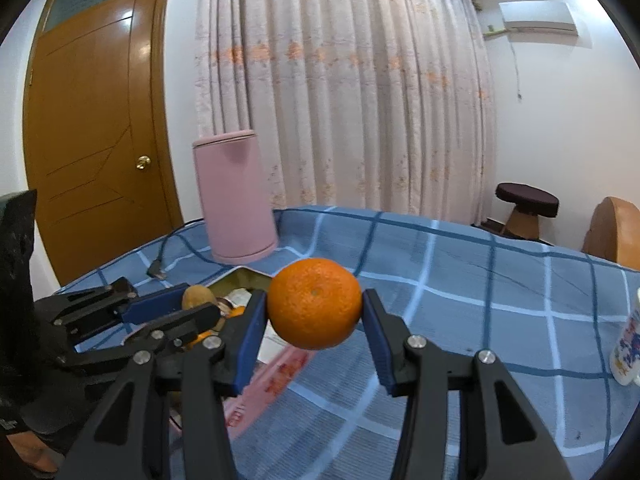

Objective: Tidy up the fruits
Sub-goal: 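Carry the lime and orange over the pink tin, then open both tools to release the lime and orange into the tin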

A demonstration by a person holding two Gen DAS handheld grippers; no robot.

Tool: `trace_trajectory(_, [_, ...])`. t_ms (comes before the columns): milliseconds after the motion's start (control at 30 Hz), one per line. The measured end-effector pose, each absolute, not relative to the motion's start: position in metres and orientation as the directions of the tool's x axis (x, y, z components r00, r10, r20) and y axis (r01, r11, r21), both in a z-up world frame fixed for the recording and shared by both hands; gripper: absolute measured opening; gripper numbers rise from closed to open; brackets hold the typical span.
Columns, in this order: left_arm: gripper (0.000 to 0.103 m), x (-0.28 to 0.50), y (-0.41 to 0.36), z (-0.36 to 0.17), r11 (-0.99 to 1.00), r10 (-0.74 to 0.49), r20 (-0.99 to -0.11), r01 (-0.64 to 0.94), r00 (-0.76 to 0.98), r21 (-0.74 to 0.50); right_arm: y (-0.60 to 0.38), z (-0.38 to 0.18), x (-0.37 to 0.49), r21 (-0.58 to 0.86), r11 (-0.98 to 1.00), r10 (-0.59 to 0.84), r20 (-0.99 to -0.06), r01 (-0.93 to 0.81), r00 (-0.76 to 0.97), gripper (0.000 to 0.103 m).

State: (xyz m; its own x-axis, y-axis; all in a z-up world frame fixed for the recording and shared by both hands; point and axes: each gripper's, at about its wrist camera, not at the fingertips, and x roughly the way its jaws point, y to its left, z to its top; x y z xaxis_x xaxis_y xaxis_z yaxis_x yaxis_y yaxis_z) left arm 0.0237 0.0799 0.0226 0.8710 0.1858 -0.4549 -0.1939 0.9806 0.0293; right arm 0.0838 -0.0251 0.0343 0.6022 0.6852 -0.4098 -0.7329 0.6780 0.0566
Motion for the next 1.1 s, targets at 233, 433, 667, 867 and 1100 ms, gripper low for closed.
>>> trace_trajectory(233, [0.028,0.016,0.098,0.009,0.974,0.215,-0.488,-0.223,0.846,0.042,0.000,0.027,0.079,0.058,0.644,0.703,-0.436,-0.762,0.561,0.050])
trace_trajectory(433, [0.028,0.010,0.109,0.006,0.970,0.229,-0.498,-0.241,0.836,0.042,0.016,0.019,0.081,0.071,0.630,0.708,-0.463,-0.774,0.534,0.050])
trace_trajectory(667, [0.028,0.007,0.115,-0.002,0.971,0.220,-0.510,-0.235,0.831,0.035,0.035,0.006,0.083,0.069,0.620,0.694,-0.514,-0.782,0.504,0.050])
trace_trajectory(867, [0.028,0.004,0.114,-0.005,0.974,0.217,-0.508,-0.220,0.834,0.054,0.045,-0.005,0.085,0.071,0.624,0.675,-0.550,-0.778,0.491,0.051])
trace_trajectory(1100, [0.029,0.002,0.117,-0.008,0.979,0.191,-0.507,-0.201,0.841,0.035,0.050,-0.014,0.096,0.116,0.609,0.675,-0.595,-0.784,0.436,0.051])
